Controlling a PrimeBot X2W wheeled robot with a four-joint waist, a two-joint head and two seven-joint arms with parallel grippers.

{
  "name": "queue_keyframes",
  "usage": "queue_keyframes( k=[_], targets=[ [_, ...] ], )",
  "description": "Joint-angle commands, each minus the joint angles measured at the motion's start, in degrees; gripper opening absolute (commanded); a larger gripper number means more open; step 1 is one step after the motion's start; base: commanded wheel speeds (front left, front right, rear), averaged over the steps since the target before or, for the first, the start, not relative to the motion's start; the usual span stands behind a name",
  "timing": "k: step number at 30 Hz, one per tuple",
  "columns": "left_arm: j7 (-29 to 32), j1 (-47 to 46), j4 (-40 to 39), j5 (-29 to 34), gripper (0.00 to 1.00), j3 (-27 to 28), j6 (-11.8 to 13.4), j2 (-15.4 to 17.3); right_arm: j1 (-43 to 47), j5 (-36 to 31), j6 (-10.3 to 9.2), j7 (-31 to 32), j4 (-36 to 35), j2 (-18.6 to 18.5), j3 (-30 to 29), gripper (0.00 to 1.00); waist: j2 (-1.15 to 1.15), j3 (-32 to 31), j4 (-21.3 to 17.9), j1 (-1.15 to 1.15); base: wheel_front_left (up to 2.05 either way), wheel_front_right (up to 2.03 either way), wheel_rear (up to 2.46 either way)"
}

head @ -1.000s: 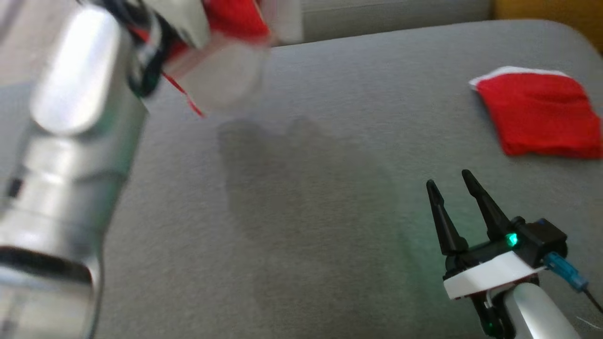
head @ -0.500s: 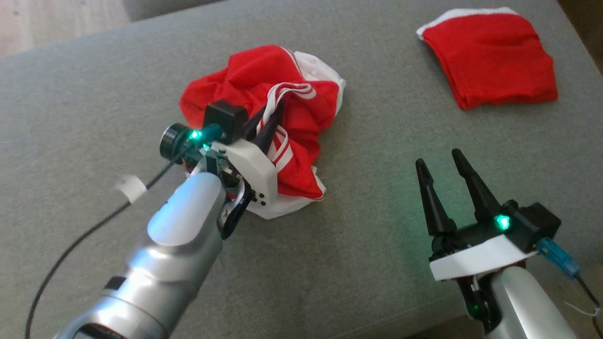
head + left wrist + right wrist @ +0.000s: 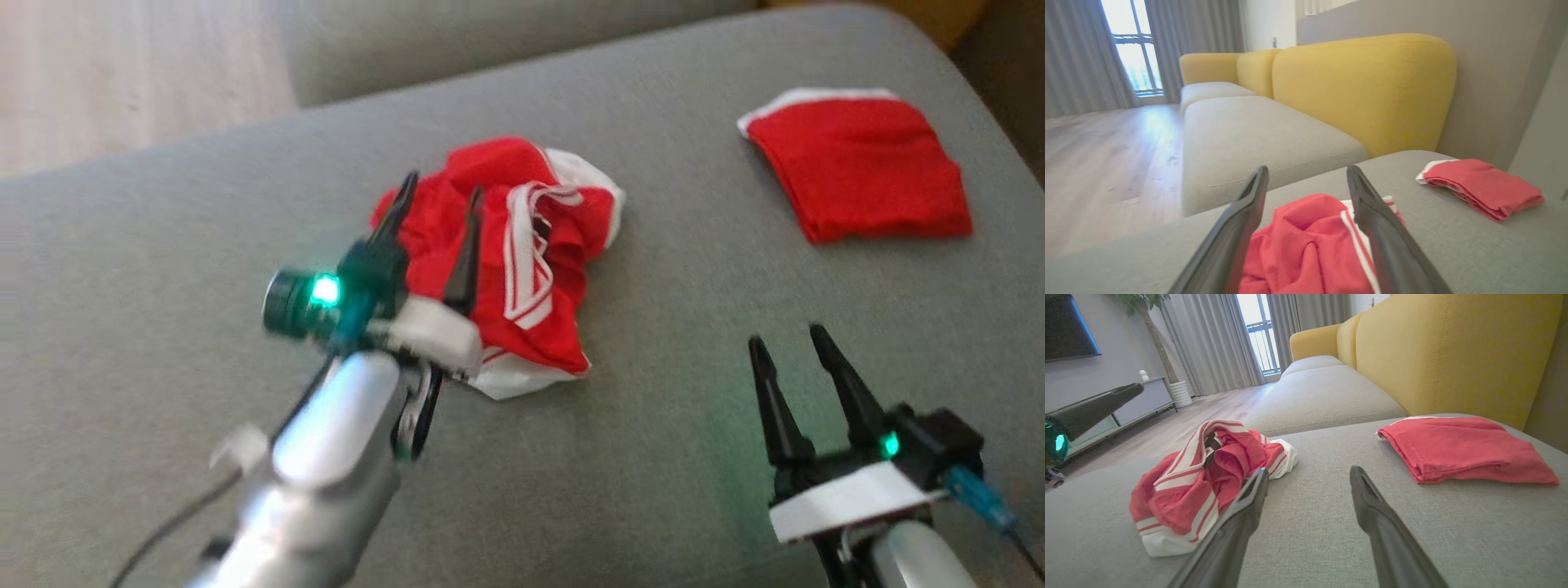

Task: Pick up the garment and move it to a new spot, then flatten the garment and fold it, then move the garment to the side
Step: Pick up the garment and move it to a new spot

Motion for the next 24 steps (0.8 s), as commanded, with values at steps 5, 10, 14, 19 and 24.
queue_keyframes(
  k=[5, 10, 14, 19, 24],
  targets=[
    [-0.69, 11.84, -15.70, 3.24, 1.00, 9.49, 6.08, 4.68, 1.90, -1.14, -0.04, -0.61, -2.21, 1.14, -1.38, 1.00, 0.00, -7.90, 8.44, 0.02, 0.00, 0.00, 0.00],
    [-0.70, 26.92, -29.21, 7.08, 1.00, 15.79, 7.36, 6.23, 4.23, -1.73, -0.04, -0.61, -2.50, 2.36, -3.08, 1.00, 0.00, -10.76, 11.67, 0.02, 0.00, 0.00, 0.00],
    [-0.70, 37.17, -35.58, 10.13, 1.00, 18.30, 6.89, 5.45, 6.16, -2.07, -0.04, -0.61, -3.15, 3.10, -4.54, 1.00, 0.00, -12.37, 13.24, 0.02, 0.00, 0.00, 0.00],
    [-0.70, 46.15, -39.91, 14.41, 1.00, 20.55, 6.20, 2.67, 8.74, -3.09, -0.04, -0.61, -3.69, 3.76, -4.37, 1.00, 0.00, -13.15, 14.09, 0.02, 0.00, 0.00, 0.00],
    [-0.71, 48.07, -40.61, 16.87, 1.00, 21.25, 5.36, 1.13, 9.61, -3.86, -0.04, -0.61, -3.72, 3.97, -4.06, 1.00, 0.00, -13.05, 14.43, 0.02, 0.00, 0.00, 0.00]
  ],
)
